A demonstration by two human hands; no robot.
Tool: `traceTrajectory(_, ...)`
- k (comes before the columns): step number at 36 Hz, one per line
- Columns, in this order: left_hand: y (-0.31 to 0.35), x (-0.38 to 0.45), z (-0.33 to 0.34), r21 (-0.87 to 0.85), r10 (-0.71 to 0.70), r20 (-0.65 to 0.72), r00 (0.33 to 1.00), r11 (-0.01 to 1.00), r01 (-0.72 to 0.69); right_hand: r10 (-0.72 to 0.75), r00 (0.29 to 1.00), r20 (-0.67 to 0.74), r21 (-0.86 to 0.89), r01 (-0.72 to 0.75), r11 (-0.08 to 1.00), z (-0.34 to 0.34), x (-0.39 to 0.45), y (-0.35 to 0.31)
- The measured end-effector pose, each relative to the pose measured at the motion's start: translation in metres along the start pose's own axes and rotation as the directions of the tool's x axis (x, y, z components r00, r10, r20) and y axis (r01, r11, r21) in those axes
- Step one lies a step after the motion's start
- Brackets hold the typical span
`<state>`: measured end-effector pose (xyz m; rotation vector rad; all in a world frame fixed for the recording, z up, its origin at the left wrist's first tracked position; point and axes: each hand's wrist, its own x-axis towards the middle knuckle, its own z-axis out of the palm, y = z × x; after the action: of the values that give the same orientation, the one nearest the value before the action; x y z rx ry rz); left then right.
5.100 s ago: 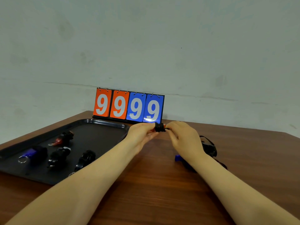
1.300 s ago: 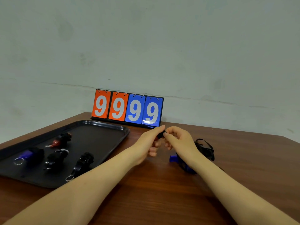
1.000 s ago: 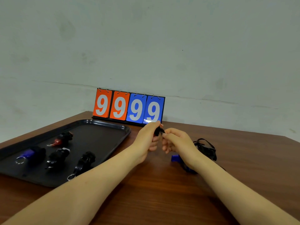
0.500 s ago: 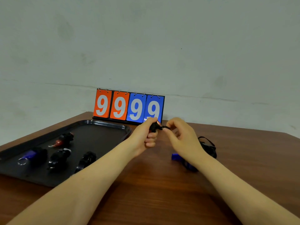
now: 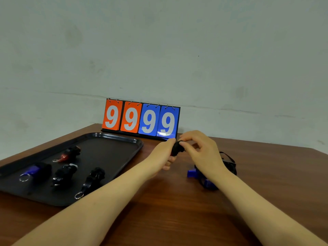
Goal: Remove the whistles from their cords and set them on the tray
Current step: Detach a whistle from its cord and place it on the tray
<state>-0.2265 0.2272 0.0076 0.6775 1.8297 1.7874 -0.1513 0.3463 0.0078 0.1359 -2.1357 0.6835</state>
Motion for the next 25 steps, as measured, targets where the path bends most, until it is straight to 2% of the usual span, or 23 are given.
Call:
traceTrajectory(2,-0.001,0.001,0.002,0.008,-0.011,-0.028,1.000,1.000,0.011,0.049,0.998,0.036,0.036,-0.050,0.998,0.000,0.000,-0.001)
traceTrajectory(5,-0.002,0.003,0.005,-0.003,-0.021,-0.173,0.985,1.000,0.021,0.100,0.989,0.108,0.039,-0.105,0.994,0.000,0.000,0.000)
traceTrajectory(8,-0.008,0.008,0.002,0.173,0.138,-0.262,0.955,0.980,-0.094,0.137,0.983,0.125,0.046,-0.144,0.989,0.001,0.000,-0.001)
traceTrajectory(10,-0.011,0.007,-0.001,0.299,0.292,-0.255,0.922,0.930,-0.212,0.199,0.974,0.109,0.110,-0.211,0.971,0.001,0.001,-0.001)
traceTrajectory(12,-0.011,0.004,-0.003,0.369,0.376,-0.233,0.897,0.887,-0.277,0.265,0.958,0.108,0.192,-0.282,0.940,-0.001,0.003,-0.002)
traceTrajectory(14,-0.008,0.003,-0.002,0.504,0.406,-0.193,0.893,0.822,-0.265,0.329,0.934,0.138,0.269,-0.355,0.896,-0.003,0.004,-0.003)
traceTrajectory(16,-0.004,0.001,0.003,0.711,0.411,-0.153,0.899,0.678,-0.189,0.379,0.906,0.188,0.313,-0.421,0.851,-0.005,0.005,-0.003)
traceTrajectory(17,-0.003,0.002,0.004,0.742,0.418,-0.155,0.895,0.648,-0.174,0.397,0.893,0.213,0.323,-0.448,0.834,-0.005,0.005,-0.002)
traceTrajectory(20,-0.007,0.003,0.003,0.728,0.429,-0.160,0.889,0.660,-0.187,0.450,0.846,0.285,0.385,-0.531,0.755,-0.008,0.006,0.000)
traceTrajectory(22,-0.011,0.003,0.000,0.657,0.444,-0.147,0.884,0.712,-0.248,0.460,0.819,0.343,0.448,-0.572,0.687,-0.009,0.006,0.001)
traceTrajectory(23,-0.012,0.003,0.000,0.560,0.431,-0.162,0.888,0.781,-0.277,0.462,0.808,0.366,0.480,-0.590,0.649,-0.009,0.006,0.001)
traceTrajectory(25,-0.009,0.001,0.003,0.487,0.397,-0.172,0.901,0.830,-0.273,0.474,0.782,0.406,0.555,-0.623,0.552,-0.009,0.005,0.001)
